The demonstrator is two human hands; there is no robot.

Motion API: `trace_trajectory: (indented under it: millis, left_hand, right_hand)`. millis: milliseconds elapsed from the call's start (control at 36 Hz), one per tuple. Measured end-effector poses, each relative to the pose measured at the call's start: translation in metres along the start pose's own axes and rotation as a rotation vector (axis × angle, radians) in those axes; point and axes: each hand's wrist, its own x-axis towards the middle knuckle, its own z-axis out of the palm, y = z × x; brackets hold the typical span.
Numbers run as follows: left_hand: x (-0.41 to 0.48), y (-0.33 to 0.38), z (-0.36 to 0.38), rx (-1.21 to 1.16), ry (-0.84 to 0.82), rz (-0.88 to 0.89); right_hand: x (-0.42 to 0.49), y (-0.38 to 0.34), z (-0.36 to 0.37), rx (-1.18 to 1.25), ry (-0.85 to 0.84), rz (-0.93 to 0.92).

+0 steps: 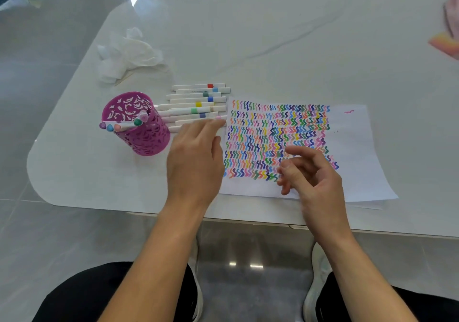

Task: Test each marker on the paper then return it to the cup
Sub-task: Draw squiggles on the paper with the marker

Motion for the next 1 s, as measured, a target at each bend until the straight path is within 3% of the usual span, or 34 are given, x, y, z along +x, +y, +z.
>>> trace_trajectory:
  millis: [139,278,556,778,1000]
  left_hand:
    - [0.002,-0.008,0.025,0.093,-0.168,-0.101]
    - [0.002,-0.016,0.032,0.132,-0.196,-0.166]
    - [0.003,-0.019,0.041,0.247,-0.113,-0.155]
    - [0.003,-0.012,0.037,0.184,-0.063,-0.225]
    - [0.006,-0.001,0.027,0.025,0.049,-0.143]
  right_hand:
    - [0.000,0.001,-0.007,-0.007,0.011,-0.003]
    - [0.003,0.005,-0.015,-0.039,0.029,0.014]
    - [0.007,0.012,-0.023,0.027,0.055,0.081]
    - [0.011,0.012,-0.024,0.006,0.032,0.122]
    - [0.011,0.009,-0.024,0.003,0.010,0.152]
